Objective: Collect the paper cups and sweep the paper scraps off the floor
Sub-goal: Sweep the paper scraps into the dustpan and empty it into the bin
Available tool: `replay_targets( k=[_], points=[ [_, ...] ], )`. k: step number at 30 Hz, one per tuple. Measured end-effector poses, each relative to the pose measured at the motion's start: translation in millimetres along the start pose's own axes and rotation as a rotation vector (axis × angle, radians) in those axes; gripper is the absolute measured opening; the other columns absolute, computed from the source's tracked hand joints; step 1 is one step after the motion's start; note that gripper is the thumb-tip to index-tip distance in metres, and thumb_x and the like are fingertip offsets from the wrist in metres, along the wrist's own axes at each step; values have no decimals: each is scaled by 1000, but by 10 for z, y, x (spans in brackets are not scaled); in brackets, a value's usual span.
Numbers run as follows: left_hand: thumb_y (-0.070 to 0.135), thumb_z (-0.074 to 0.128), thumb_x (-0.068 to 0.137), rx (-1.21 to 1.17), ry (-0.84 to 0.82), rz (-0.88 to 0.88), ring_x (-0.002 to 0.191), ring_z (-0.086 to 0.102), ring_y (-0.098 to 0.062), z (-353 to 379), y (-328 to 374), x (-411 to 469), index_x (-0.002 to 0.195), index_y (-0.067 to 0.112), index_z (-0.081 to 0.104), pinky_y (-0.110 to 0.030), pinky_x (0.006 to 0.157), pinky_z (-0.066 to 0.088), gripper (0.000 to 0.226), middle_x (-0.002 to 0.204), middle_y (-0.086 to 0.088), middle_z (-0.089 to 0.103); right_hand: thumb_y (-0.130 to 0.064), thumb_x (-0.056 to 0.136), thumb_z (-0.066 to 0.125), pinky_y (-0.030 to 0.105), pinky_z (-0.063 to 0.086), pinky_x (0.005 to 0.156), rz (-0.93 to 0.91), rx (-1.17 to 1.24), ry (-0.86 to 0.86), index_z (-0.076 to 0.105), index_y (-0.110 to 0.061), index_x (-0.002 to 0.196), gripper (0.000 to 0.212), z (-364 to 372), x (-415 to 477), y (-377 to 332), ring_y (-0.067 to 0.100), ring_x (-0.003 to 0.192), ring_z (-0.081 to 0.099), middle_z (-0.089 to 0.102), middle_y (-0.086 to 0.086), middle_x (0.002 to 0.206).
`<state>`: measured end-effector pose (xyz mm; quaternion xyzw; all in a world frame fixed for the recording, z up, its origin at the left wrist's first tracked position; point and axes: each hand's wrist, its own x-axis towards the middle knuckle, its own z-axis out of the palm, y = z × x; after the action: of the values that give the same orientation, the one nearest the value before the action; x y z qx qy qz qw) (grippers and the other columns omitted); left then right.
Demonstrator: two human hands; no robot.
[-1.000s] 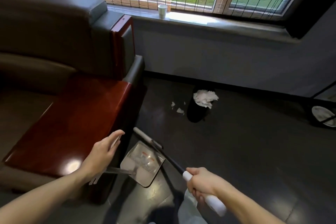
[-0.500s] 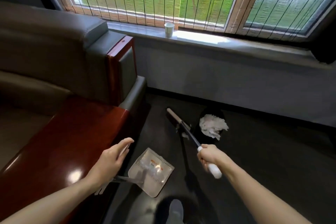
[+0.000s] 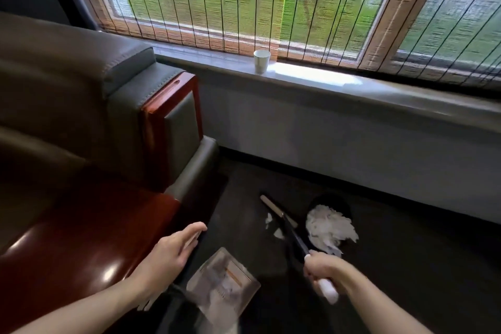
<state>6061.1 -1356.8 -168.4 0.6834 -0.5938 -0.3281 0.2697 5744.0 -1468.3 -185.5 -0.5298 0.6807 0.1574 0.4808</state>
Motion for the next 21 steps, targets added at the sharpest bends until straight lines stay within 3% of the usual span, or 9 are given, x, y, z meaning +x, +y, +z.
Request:
replay_targets(
  k=[3,6,9,11,12,14,15,18,21],
  points=[
    [18,51,96,-16,14,5,106,55,8,4,-6,14,110,55,48,-16,95,43,40,113,13,62,-7,83,39,20,38,44,10,47,-131,48,-12,105,24,279,-298,16,11,43,49,54,3,60],
    [18,51,96,-4,3,16,102,51,17,9,0,19,112,55,47,-2,89,37,41,113,15,61,-15,83,43,15,39,44,-6,81,-209,56,-15,80,13,502,-773,-11,5,43,52,55,-2,59],
    [18,51,97,-23,-7,32,99,48,24,-5,-7,-34,113,55,47,4,83,33,41,113,20,57,-15,81,51,8,32,36,6,137,-275,56,-18,60,22,638,-1208,-71,0,37,47,53,-6,54],
    [18,49,97,-51,-25,27,106,48,18,-57,-14,-131,118,49,50,2,86,33,38,116,20,56,-7,84,51,10,30,35,66,255,-355,69,-20,76,23,690,-1533,-69,4,36,41,45,-6,45],
    [18,48,98,-61,-52,22,111,47,12,-86,-29,-196,122,45,51,-1,90,32,36,119,19,54,0,85,47,10,29,34,120,409,-396,71,-18,100,32,722,-1667,-21,5,33,37,40,-4,41],
    [20,46,99,-54,-127,28,118,43,8,-134,-88,-391,128,38,50,-4,94,31,35,124,18,51,7,85,41,10,27,32,155,621,-386,50,-14,137,56,837,-1960,129,5,30,32,34,-2,39],
    [20,46,99,-36,-163,48,119,43,8,-153,-116,-525,130,37,50,-2,94,30,36,125,17,51,7,84,41,11,26,31,161,678,-366,43,-13,142,61,945,-2110,213,5,31,32,33,-2,40],
    [18,47,98,1,-196,111,116,46,10,-209,-155,-932,130,34,51,2,91,31,36,124,14,55,3,83,41,11,24,29,180,779,-318,45,-19,140,61,1224,-2457,388,3,32,31,34,-3,43],
    [19,46,98,14,-229,136,115,47,9,-279,-144,-1378,127,41,50,-2,91,32,36,122,13,56,4,86,37,10,22,28,213,810,-265,26,-15,148,66,1393,-2756,514,2,31,29,30,-4,44]
  ],
)
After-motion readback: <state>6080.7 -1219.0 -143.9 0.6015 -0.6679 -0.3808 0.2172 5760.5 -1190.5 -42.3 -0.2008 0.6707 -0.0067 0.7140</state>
